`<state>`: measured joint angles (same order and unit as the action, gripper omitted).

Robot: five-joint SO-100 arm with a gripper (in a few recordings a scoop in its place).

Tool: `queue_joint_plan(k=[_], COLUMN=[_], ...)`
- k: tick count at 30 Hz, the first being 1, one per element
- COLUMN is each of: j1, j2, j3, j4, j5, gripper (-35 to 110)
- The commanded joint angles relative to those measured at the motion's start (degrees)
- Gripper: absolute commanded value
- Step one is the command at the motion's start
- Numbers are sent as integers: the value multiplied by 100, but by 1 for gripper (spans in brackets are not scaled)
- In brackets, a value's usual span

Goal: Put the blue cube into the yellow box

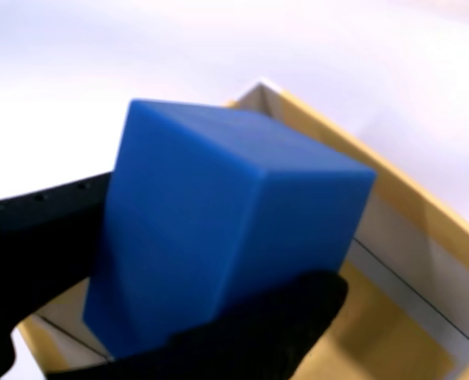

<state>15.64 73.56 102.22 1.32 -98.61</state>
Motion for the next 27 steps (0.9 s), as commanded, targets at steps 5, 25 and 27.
queue_joint_plan(k=[5,25,27], j1=[114,-905,-1090], j2=[510,3208,3858], j3=[571,-352,-264], j4=[-1151,-1266,-281], j5=[422,343,475], gripper=[41,30,29])
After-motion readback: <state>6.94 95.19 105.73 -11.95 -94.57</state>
